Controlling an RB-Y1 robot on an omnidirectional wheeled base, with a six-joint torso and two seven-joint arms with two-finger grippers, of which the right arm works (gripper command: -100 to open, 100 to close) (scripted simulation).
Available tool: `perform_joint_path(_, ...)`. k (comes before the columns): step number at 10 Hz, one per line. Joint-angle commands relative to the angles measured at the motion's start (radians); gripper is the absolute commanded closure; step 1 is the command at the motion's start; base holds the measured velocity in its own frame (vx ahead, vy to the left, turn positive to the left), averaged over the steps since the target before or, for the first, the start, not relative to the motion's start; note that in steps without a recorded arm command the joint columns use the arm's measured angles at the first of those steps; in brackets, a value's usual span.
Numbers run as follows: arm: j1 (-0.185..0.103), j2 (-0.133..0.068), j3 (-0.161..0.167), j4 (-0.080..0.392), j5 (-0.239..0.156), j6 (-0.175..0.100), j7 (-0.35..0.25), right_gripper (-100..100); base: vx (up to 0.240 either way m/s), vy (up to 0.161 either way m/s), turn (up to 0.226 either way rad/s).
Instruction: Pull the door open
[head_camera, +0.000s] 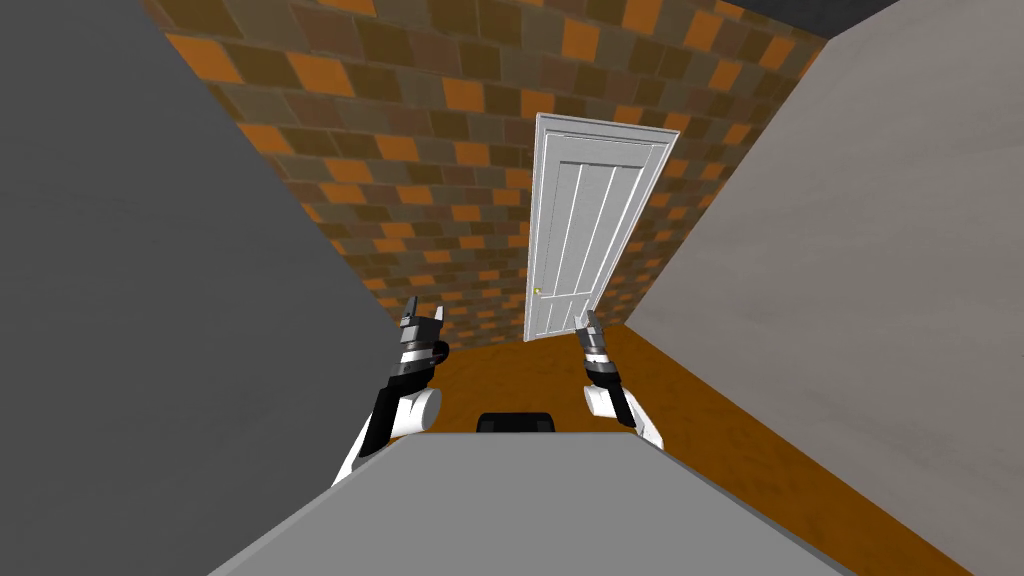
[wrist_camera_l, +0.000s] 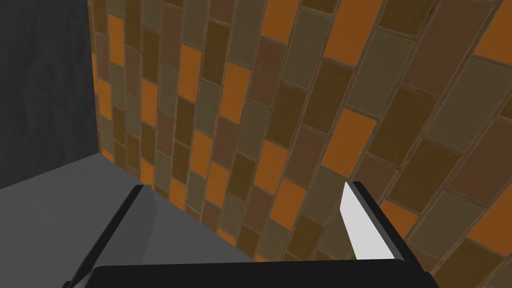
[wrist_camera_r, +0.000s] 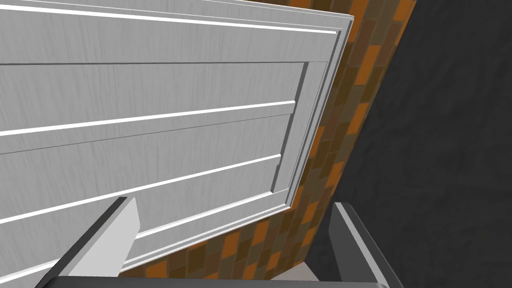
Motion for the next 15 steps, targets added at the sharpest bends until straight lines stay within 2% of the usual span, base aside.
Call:
perform_joint_path(1, -0.016, -0.003, -0.002, 0.041, 0.005, -0.008, -0.007, -100, 0.047, -0.015, 0.016)
perform_joint_path(2, -0.016, -0.003, -0.002, 0.041, 0.005, -0.008, -0.007, -100, 0.034, -0.012, 0.014)
perform_joint_path(5, -0.047, -0.013, -0.007, 0.126, 0.016, -0.022, -0.030, -100, 0.077, -0.015, 0.027)
perform_joint_path(6, -0.047, -0.013, -0.007, 0.132, 0.016, -0.022, -0.030, -100, 0.070, -0.017, 0.017)
perform_joint_path(9, -0.077, -0.023, -0.012, 0.218, 0.028, -0.036, -0.052, -100, 0.073, -0.015, 0.026)
perform_joint_path(10, -0.077, -0.023, -0.012, 0.223, 0.028, -0.036, -0.052, -100, 0.068, -0.014, 0.017)
perform_joint_path(15, -0.129, -0.038, -0.020, 0.367, 0.047, -0.060, -0.090, -100, 0.081, -0.016, 0.030)
